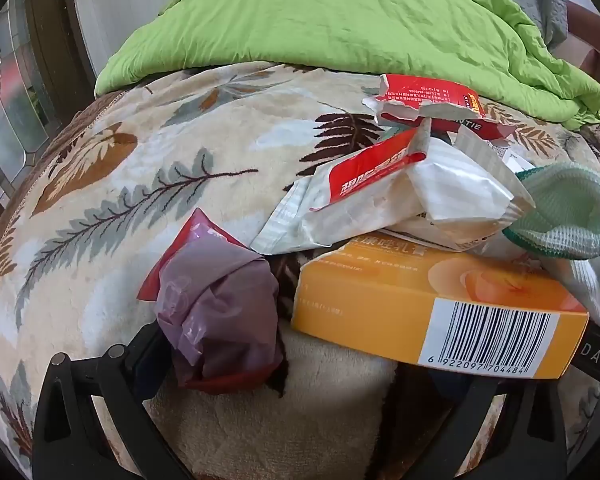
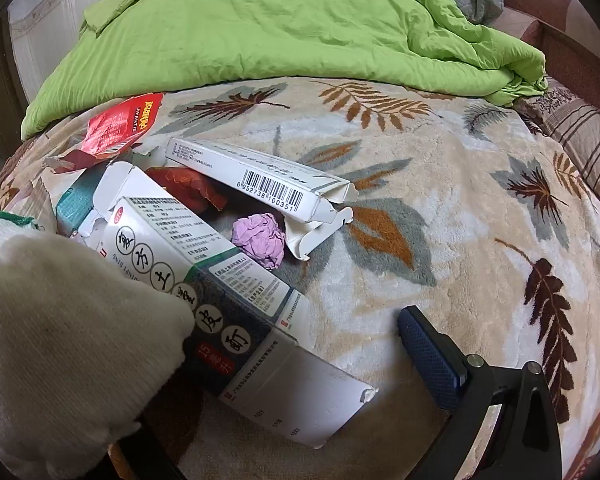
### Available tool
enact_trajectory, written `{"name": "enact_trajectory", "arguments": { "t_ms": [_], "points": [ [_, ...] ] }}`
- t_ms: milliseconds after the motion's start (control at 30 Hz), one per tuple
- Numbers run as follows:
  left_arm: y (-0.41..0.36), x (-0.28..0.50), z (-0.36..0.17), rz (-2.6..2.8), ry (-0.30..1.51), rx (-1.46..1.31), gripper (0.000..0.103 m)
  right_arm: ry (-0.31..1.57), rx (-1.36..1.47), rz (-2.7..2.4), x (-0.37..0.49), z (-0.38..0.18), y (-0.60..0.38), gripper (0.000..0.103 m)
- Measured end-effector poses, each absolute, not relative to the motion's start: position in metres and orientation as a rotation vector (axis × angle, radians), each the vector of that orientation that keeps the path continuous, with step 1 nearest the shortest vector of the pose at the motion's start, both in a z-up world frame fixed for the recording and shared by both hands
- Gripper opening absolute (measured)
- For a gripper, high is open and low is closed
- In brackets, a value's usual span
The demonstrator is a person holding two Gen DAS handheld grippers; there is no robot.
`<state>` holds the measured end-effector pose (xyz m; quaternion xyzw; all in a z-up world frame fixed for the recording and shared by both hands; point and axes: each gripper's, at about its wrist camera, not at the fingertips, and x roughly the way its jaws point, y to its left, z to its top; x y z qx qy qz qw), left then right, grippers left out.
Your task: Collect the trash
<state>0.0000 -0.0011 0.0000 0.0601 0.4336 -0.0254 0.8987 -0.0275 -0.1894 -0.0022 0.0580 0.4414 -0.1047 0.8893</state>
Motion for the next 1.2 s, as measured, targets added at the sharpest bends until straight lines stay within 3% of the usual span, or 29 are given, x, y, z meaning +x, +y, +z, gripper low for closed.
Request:
{"name": "enact_trajectory", "arguments": {
  "t_ms": [533, 1000, 1200],
  "points": [
    [-0.001, -0.004, 0.009, -0.078, 0.892, 0.115, 0.103, 0.915, 0.121, -0.217, -0.028, -0.002, -0.189, 0.103],
    [0.023, -0.037, 0.064, -0.058, 0.674, 0.071, 0.103, 0.915, 0.122, -0.217, -0.028, -0.001, -0.19, 0.103],
    [0.032, -0.042, 0.071, -0.082, 0.664, 0.055, 0.103, 0.926, 0.106, -0.224, -0.028, -0.002, -0.187, 0.103]
  ]
}}
